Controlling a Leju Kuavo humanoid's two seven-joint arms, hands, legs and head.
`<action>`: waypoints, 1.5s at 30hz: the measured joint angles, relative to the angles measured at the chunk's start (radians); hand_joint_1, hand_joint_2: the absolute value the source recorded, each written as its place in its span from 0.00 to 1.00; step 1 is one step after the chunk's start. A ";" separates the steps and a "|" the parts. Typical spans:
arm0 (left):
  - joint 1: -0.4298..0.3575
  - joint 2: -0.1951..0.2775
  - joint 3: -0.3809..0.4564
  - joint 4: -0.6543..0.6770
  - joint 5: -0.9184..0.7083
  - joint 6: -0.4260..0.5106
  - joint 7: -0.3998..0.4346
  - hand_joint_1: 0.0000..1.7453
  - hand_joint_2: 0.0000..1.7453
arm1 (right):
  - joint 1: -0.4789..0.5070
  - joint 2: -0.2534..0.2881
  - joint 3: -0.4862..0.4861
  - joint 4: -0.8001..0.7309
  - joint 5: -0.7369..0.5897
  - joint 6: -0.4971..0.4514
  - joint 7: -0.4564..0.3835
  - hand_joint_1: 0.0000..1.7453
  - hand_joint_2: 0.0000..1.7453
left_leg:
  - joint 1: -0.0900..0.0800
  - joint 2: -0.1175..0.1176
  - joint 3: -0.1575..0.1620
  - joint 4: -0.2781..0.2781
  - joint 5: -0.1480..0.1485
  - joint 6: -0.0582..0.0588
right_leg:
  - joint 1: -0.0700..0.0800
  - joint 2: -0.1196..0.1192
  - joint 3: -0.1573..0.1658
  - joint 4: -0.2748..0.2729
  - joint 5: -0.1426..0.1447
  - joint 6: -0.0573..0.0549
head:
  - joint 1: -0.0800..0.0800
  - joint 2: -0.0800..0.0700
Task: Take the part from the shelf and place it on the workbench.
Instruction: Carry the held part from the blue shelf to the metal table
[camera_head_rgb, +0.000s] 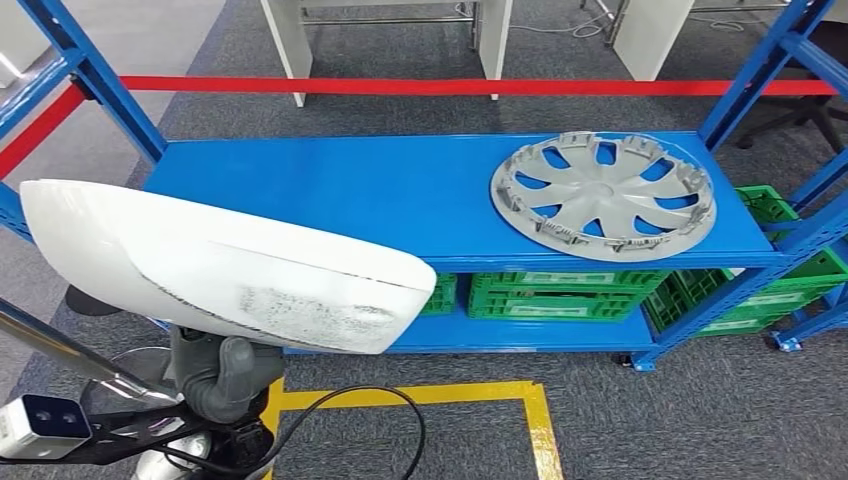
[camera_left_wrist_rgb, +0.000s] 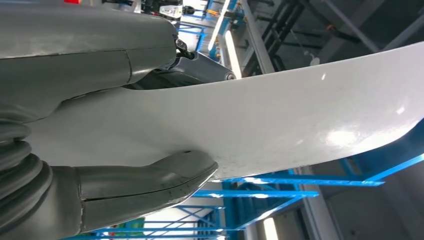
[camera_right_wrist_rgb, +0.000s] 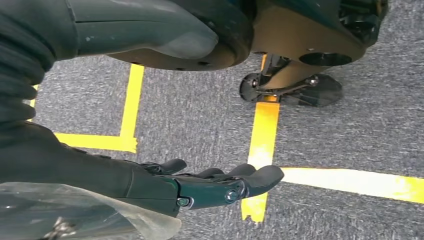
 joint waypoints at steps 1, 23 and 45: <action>-0.001 0.000 0.000 0.000 0.000 0.001 0.000 1.00 1.00 | -0.001 0.000 -0.001 0.000 0.001 0.000 0.000 0.00 1.00 | -0.001 -0.001 -0.003 -0.006 0.001 0.003 | 0.000 -0.001 -0.004 0.000 0.003 0.006 | -0.001 0.000; -0.027 0.006 -0.025 0.012 0.032 -0.021 0.000 1.00 1.00 | -0.002 -0.007 -0.003 0.001 0.036 0.035 0.018 0.00 1.00 | 0.005 0.001 -0.121 0.252 -0.149 -0.023 | -0.006 -0.003 -0.041 0.012 0.023 -0.015 | -0.001 0.000; -0.038 0.008 -0.026 0.017 0.048 -0.025 0.000 1.00 1.00 | -0.006 -0.011 -0.008 0.000 0.034 0.053 0.012 0.00 1.00 | -0.009 0.008 -0.085 -0.006 0.069 0.016 | -0.002 0.001 0.080 0.018 -0.060 0.029 | 0.009 0.000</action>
